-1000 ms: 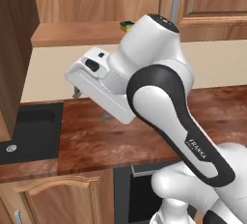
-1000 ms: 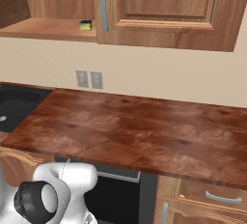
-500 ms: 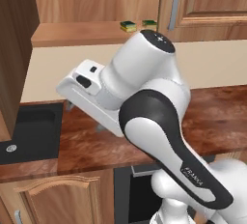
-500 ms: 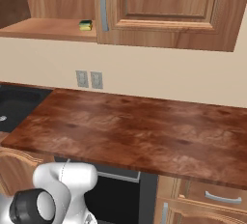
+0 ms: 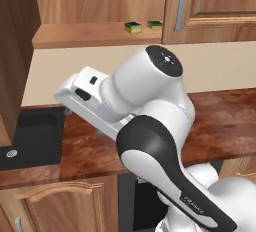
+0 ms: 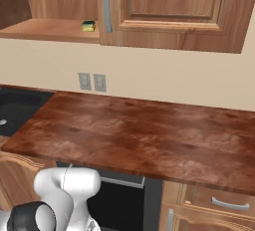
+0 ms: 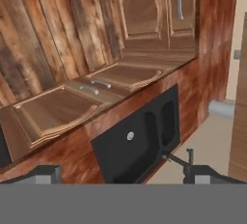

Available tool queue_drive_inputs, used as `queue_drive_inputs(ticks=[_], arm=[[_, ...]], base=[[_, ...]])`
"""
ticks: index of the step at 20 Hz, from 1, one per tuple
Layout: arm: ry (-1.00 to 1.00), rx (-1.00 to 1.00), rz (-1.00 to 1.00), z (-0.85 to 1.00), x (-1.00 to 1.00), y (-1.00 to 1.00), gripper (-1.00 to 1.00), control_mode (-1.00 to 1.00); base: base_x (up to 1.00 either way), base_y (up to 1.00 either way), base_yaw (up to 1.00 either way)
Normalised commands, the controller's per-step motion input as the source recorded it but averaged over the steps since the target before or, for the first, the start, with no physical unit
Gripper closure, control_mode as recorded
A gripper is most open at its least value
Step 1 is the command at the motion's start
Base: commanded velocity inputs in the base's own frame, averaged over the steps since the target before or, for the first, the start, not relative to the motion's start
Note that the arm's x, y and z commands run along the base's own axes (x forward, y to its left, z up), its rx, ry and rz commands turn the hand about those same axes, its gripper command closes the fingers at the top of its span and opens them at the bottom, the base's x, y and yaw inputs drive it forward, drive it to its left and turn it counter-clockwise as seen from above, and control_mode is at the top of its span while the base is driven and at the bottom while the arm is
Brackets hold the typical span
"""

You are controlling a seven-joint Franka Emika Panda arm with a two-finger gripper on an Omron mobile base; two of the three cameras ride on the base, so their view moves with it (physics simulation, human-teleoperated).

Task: Pick up the sponge and sponge from the sink, and place them back in the cabinet, and close the cabinet doors.

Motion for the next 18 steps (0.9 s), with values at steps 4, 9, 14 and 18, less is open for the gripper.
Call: queue_drive_inputs(ticks=[4, 9, 14, 18], arm=[[-0.18, 0.0, 0.0, 0.0, 0.0, 0.03, -1.0, -1.0], [-0.19, 0.0, 0.0, 0.0, 0.0, 0.04, -1.0, -1.0], [-0.21, 0.0, 0.0, 0.0, 0.0, 0.08, -1.0, -1.0], [-0.07, 0.0, 0.0, 0.04, 0.0, 0.1, -1.0, -1.0]], base=[[0.0, 0.0, 0.0], [0.0, 0.0, 0.0], [0.0, 0.0, 0.0], [0.0, 0.0, 0.0]])
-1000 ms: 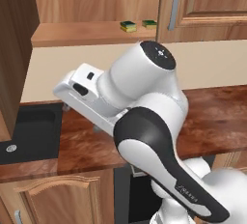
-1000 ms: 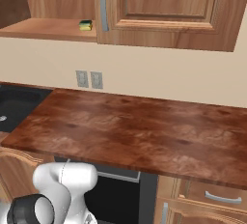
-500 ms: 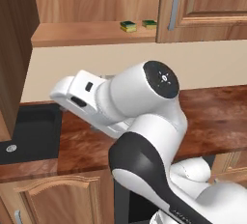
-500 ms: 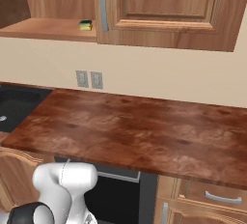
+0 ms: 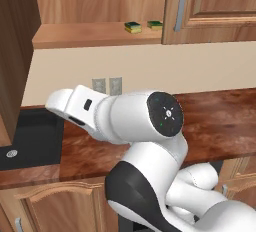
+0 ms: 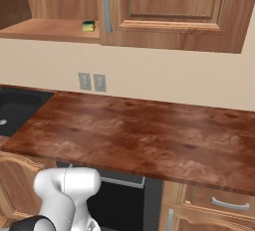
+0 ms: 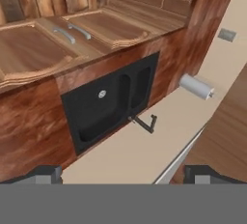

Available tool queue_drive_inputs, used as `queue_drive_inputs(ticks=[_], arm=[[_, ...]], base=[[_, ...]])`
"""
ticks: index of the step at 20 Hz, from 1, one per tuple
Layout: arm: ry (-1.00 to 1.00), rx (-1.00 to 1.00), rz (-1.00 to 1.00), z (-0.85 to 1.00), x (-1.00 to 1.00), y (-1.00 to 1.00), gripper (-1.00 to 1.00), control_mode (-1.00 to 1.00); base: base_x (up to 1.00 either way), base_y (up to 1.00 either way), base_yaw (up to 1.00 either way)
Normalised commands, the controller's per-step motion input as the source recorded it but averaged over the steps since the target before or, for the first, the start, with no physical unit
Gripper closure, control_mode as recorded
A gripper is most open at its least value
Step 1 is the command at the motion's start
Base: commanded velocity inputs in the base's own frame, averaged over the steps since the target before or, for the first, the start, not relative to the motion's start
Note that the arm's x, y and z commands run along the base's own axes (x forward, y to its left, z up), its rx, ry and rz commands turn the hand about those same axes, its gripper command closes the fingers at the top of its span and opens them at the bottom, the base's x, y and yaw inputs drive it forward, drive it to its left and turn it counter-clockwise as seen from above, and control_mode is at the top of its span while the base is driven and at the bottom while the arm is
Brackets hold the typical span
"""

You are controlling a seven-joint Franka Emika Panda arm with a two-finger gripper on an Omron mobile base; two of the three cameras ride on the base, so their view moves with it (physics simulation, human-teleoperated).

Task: Pick up the sponge and sponge from the sink, and place them back in the cabinet, and close the cabinet doors.

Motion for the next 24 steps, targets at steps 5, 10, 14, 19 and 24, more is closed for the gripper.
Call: queue_drive_inputs(ticks=[5, 10, 14, 19, 24], arm=[[0.0, 0.02, 0.0, 0.12, 0.0, 0.09, -1.0, -1.0], [0.0, 0.04, 0.0, 0.12, 0.0, 0.13, -1.0, -1.0], [0.06, 0.04, 0.0, 0.11, -0.07, 0.07, -1.0, -1.0], [0.08, 0.06, 0.0, 0.03, -0.2, 0.02, -1.0, -1.0], [0.12, 0.11, 0.0, 0.0, -0.19, 0.0, -1.0, -1.0]], base=[[0.0, 0.0, 0.0], [0.0, 0.0, 0.0], [0.0, 0.0, 0.0], [0.0, 0.0, 0.0], [0.0, 0.0, 0.0]])
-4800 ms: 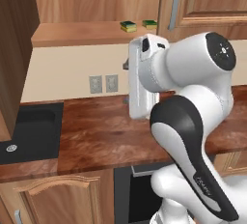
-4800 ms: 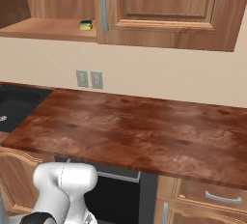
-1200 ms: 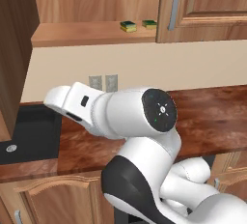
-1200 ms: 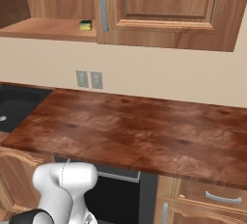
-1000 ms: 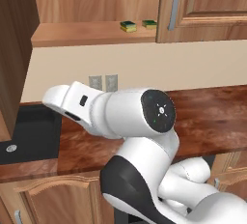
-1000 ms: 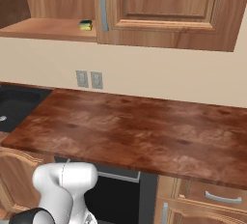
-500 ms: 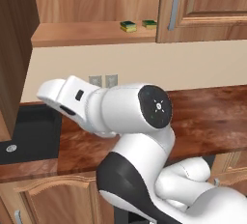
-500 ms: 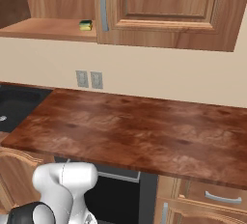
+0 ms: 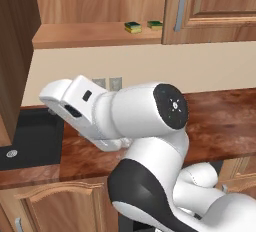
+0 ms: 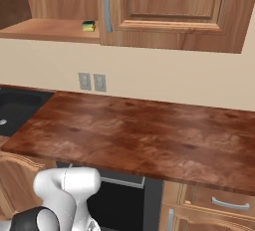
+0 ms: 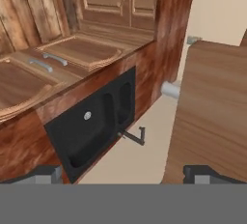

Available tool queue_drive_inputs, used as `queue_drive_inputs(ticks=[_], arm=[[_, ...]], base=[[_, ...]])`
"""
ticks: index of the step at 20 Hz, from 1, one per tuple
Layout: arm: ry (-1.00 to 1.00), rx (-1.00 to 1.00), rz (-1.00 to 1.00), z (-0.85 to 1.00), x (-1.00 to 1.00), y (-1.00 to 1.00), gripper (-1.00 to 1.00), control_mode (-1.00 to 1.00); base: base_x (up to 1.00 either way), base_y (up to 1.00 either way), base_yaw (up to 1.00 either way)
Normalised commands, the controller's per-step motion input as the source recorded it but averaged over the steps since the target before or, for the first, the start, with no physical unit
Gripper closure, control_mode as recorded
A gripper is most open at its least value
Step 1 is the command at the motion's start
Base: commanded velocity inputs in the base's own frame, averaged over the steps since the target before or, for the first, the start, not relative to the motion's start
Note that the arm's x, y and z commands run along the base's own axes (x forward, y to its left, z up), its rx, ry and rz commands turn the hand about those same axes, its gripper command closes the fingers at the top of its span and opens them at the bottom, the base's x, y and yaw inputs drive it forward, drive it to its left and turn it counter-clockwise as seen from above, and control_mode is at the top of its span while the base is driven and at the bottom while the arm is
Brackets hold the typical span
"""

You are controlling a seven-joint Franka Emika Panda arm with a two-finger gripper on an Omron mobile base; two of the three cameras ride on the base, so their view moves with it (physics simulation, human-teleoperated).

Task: Pick up the sponge and sponge from the sink, and place them back in the cabinet, and close the cabinet doors.

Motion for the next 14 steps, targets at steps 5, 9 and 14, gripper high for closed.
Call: queue_drive_inputs(ticks=[5, 9, 14], arm=[[0.03, 0.14, -0.01, 0.0, -0.18, 0.02, -1.0, -1.0], [0.02, 0.14, -0.05, 0.04, -0.18, 0.07, -1.0, -1.0], [0.0, 0.11, -0.05, 0.06, -0.27, 0.06, -1.0, -1.0]], base=[[0.0, 0.0, 0.0], [0.0, 0.0, 0.0], [0.0, 0.0, 0.0]])
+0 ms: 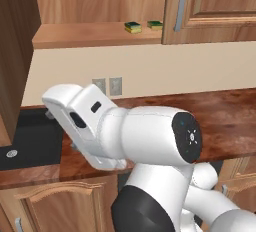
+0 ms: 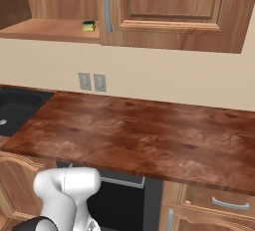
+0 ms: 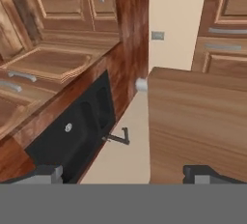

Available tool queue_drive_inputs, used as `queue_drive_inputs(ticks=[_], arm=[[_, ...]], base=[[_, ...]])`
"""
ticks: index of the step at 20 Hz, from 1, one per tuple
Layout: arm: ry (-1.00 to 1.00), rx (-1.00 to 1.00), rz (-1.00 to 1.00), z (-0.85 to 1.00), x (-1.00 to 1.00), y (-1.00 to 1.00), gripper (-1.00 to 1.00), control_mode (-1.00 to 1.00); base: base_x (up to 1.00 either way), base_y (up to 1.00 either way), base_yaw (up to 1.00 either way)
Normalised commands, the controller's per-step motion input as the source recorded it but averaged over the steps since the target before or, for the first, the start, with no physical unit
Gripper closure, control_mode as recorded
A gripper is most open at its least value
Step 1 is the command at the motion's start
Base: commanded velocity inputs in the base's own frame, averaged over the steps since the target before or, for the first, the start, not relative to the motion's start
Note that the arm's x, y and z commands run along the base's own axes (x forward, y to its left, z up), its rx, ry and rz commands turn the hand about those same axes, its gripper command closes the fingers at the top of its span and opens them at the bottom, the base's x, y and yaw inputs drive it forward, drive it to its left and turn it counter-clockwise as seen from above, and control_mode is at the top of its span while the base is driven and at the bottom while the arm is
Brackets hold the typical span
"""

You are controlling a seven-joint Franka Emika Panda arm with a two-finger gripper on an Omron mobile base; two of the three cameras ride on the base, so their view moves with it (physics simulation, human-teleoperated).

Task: Pick up the sponge and sponge from the sink, and place them back in the cabinet, and close the cabinet doors.

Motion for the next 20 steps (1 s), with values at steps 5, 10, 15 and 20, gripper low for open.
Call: queue_drive_inputs(ticks=[5, 10, 15, 20], arm=[[0.02, 0.07, -0.03, 0.15, -0.26, 0.0, -1.0, -1.0], [0.02, 0.05, -0.01, 0.17, -0.31, 0.0, -1.0, -1.0], [0.0, 0.03, -0.02, 0.12, -0.34, 0.01, -1.0, -1.0], [0.01, 0.02, 0.0, 0.1, -0.26, 0.11, -1.0, -1.0]], base=[[0.0, 0.0, 0.0], [0.0, 0.0, 0.0], [0.0, 0.0, 0.0], [0.0, 0.0, 0.0]])
